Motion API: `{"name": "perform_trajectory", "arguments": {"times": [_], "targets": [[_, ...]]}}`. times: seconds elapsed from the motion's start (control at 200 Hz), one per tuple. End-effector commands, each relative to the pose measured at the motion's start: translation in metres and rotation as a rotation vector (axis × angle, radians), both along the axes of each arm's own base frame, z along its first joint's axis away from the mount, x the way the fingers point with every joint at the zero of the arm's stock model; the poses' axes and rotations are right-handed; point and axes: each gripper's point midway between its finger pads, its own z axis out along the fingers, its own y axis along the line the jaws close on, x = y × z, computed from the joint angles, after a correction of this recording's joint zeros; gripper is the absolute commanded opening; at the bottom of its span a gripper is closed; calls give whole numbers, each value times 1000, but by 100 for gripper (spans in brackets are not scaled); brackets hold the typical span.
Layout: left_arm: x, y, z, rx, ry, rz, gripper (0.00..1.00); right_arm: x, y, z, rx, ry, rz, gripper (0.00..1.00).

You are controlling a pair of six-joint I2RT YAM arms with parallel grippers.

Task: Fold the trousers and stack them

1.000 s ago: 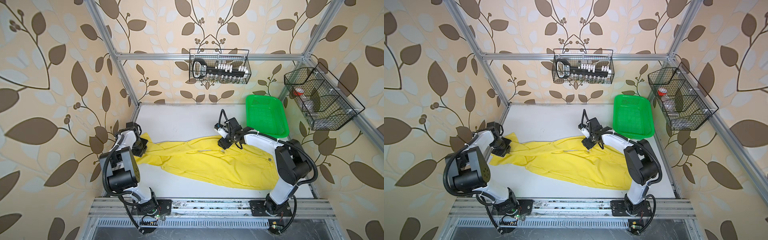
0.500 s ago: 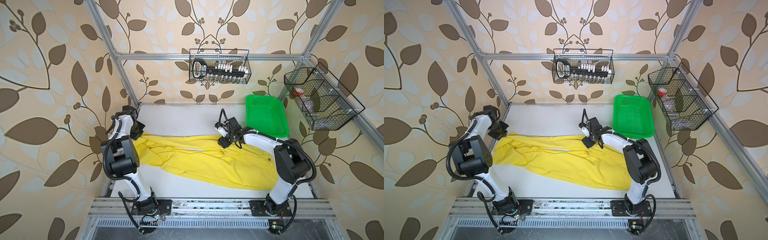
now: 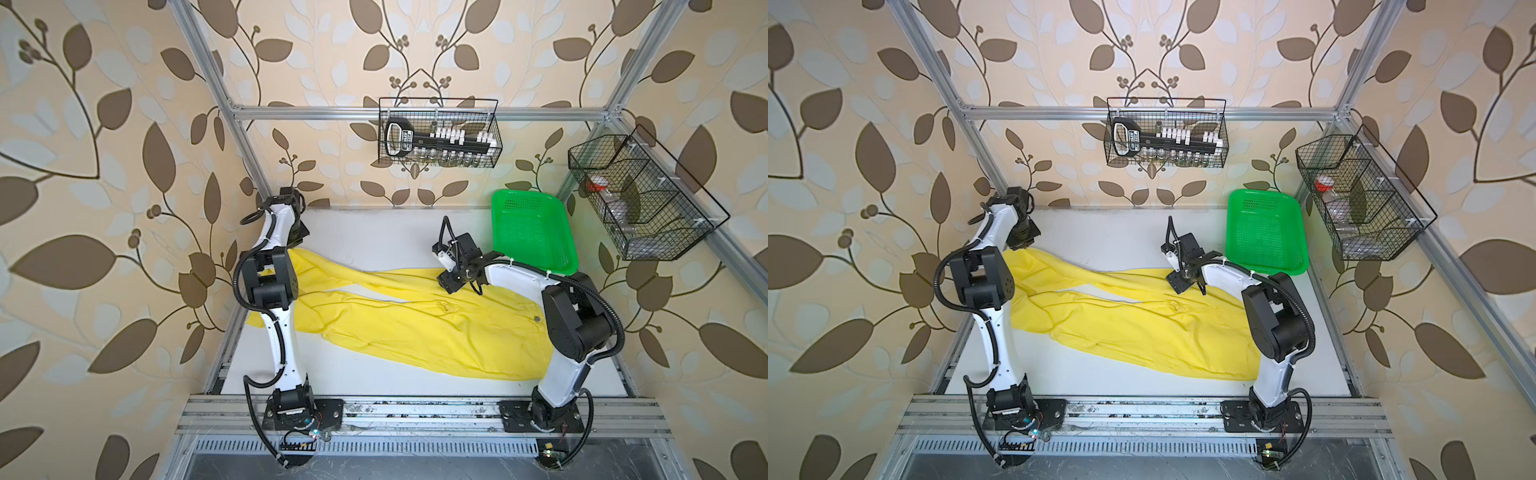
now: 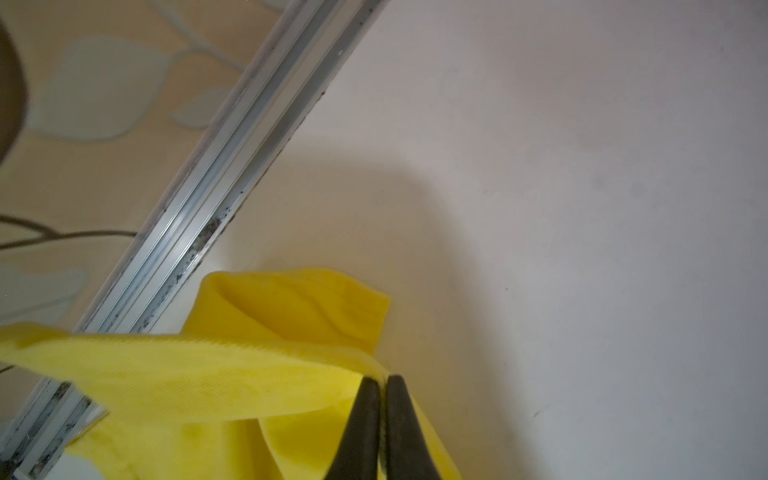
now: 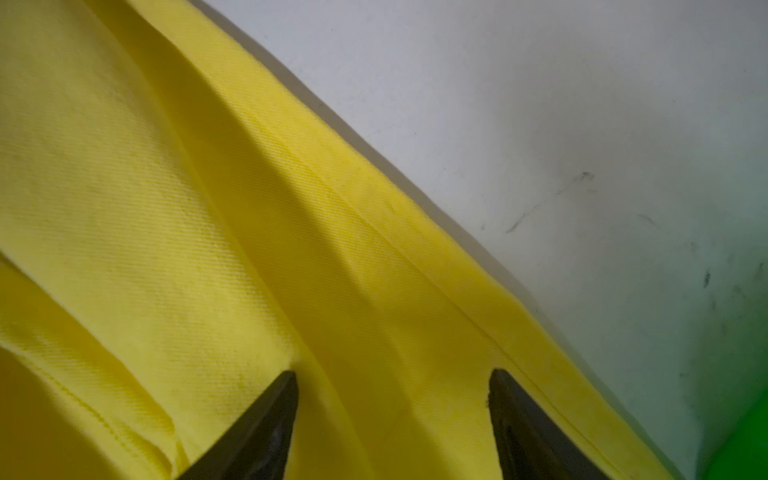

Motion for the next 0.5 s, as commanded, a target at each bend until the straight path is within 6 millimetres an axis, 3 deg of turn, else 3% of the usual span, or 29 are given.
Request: {"name": "perform_trajectory", "arguments": {"times": [0.0, 0.115, 0.23, 0.36, 0.42, 0.495], "targets": [[12, 7, 5, 100, 11, -67, 14, 6, -5, 5, -13, -10, -24, 73], [27, 4, -10, 88, -9, -102, 24, 5, -10, 7, -7, -8, -42, 73], [33, 1, -11, 69, -5, -132, 55, 6, -16, 13, 8, -13, -62, 73], [39, -16, 17, -10, -80, -186, 69, 11, -18, 16, 27, -16, -83, 73], [32, -21, 36, -31, -100, -192, 72, 12, -14, 16, 41, -12, -79, 73], [17, -28, 57, -53, -112, -201, 77, 28, 1, 32, 91, -50, -72, 73]]}}
